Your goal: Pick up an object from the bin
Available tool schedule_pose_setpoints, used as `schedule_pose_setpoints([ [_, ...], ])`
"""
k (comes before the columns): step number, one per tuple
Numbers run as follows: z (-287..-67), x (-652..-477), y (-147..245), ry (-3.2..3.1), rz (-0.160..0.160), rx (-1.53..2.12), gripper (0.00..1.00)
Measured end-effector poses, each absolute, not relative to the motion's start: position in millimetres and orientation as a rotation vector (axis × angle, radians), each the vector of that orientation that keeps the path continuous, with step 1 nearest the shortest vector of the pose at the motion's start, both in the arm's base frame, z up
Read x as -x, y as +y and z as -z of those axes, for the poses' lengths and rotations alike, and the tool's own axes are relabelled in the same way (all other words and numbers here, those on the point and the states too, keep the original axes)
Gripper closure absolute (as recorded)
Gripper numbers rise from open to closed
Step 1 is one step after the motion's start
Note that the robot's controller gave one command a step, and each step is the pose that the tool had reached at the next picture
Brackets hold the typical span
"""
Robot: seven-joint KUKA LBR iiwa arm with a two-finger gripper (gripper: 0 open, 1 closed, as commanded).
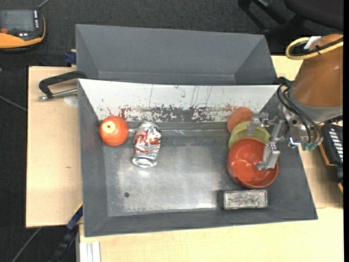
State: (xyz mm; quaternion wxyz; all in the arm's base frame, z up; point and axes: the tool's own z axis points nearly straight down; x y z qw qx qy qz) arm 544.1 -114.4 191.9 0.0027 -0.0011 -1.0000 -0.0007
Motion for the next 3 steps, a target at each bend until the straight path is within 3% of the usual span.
schedule_pose_setpoints([
  [1,-67,-569.2,-96,-3.130,0.010,-0.144,0.00],
  [2,-91,-584.7,-120,-3.084,0.009,-0.614,0.00],
  [3,-70,-565.2,-78,-3.103,0.015,-0.505,0.00],
])
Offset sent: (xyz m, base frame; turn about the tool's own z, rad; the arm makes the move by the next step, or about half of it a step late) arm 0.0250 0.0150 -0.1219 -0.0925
